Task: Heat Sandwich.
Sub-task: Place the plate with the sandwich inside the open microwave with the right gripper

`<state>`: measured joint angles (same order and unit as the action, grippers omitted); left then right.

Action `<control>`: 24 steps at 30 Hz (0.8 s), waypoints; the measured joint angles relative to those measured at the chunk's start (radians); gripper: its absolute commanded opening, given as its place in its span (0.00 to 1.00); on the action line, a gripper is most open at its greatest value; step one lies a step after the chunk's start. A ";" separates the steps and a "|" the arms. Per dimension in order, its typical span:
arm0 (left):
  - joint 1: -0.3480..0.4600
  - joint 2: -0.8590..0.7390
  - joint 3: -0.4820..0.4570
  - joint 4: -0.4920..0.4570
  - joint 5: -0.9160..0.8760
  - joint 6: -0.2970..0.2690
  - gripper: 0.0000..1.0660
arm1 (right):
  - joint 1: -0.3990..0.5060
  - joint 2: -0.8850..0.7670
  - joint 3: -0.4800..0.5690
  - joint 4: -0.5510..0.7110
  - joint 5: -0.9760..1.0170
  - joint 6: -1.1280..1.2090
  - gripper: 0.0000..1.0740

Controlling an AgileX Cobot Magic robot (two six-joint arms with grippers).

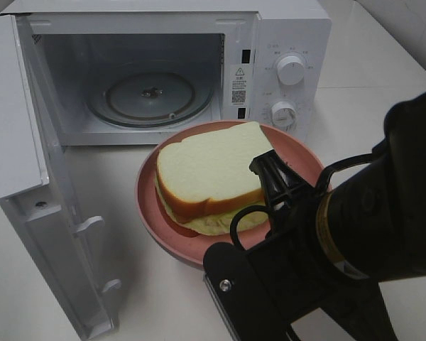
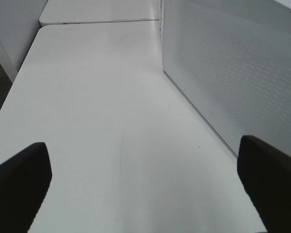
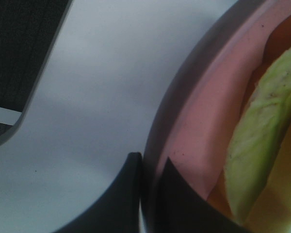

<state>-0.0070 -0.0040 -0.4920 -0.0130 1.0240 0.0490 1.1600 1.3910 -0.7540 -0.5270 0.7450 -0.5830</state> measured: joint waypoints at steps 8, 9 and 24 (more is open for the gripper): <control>0.000 0.000 0.000 0.000 0.000 0.000 0.99 | -0.109 0.000 0.000 0.033 -0.064 -0.174 0.00; 0.000 0.000 0.000 0.000 0.000 0.000 0.99 | -0.109 0.000 0.000 0.033 -0.064 -0.174 0.00; 0.000 0.000 0.000 0.000 0.000 0.000 0.99 | -0.230 0.000 0.000 0.163 -0.116 -0.500 0.00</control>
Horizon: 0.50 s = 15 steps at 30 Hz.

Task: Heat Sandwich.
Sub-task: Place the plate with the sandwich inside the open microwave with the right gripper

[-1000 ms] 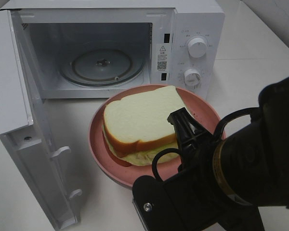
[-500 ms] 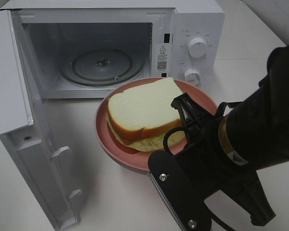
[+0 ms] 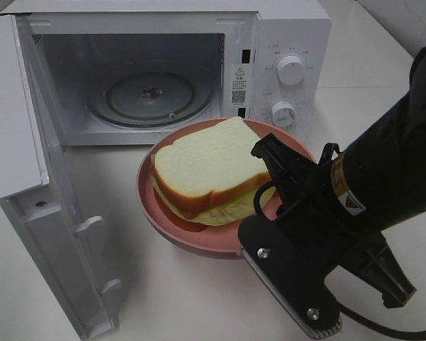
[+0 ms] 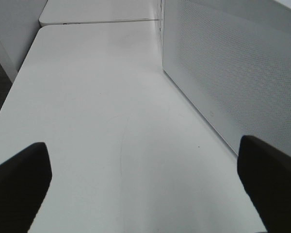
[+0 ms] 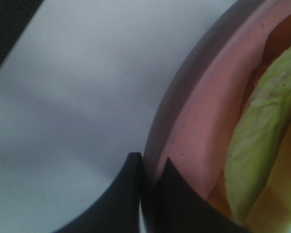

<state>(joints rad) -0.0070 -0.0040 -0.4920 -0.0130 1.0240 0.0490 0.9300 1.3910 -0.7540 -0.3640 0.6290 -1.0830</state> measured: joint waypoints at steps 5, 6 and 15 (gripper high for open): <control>0.000 0.000 0.000 0.000 0.000 0.000 0.99 | -0.046 0.000 0.000 0.048 0.000 -0.107 0.00; 0.000 0.000 0.000 0.000 0.000 0.000 0.99 | -0.059 0.000 0.000 0.065 -0.002 -0.154 0.00; 0.000 0.000 0.000 0.000 0.000 0.000 0.99 | -0.113 0.000 0.000 0.194 -0.046 -0.331 0.00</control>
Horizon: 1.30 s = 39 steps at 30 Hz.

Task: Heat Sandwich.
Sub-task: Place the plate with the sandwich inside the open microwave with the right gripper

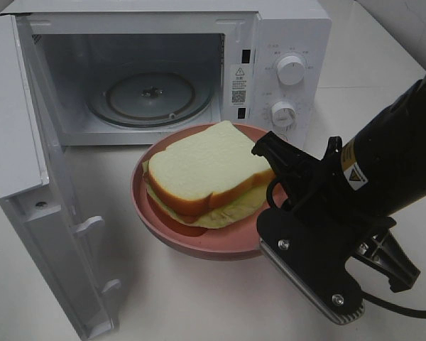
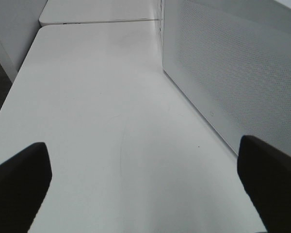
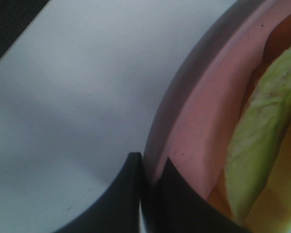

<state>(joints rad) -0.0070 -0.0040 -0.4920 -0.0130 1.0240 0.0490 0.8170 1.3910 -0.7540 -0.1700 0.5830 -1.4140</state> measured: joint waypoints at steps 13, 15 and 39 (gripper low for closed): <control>0.000 0.000 0.000 0.000 0.000 0.000 0.99 | -0.067 0.000 0.000 0.036 -0.041 -0.053 0.00; 0.000 0.000 0.000 0.000 0.000 0.000 0.99 | -0.067 0.000 0.000 0.038 -0.063 -0.053 0.00; 0.000 0.000 0.000 0.000 0.000 0.000 0.99 | -0.067 0.123 -0.133 0.046 -0.081 -0.054 0.00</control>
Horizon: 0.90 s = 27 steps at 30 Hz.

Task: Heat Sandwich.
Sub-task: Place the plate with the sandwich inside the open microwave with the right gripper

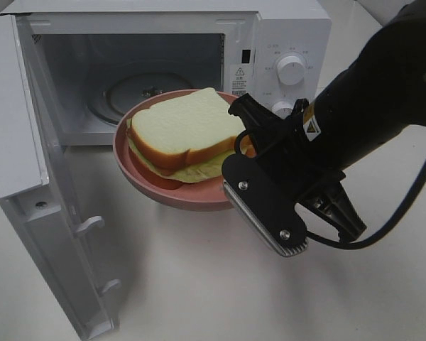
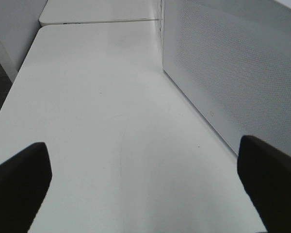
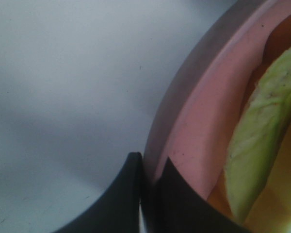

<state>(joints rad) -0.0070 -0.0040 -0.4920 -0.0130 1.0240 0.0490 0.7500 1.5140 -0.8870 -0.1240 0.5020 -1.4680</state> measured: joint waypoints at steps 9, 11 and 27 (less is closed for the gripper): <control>0.000 0.000 0.000 0.000 0.000 0.000 0.99 | 0.000 0.067 -0.066 0.002 0.001 0.000 0.00; 0.000 0.000 0.000 0.000 0.000 0.000 0.99 | 0.000 0.082 -0.080 0.003 0.001 0.000 0.00; 0.000 0.000 0.000 0.000 0.000 0.000 0.99 | 0.000 0.209 -0.208 0.003 0.001 0.000 0.01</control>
<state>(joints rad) -0.0070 -0.0040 -0.4920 -0.0130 1.0240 0.0490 0.7500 1.7230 -1.0950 -0.1210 0.5030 -1.4680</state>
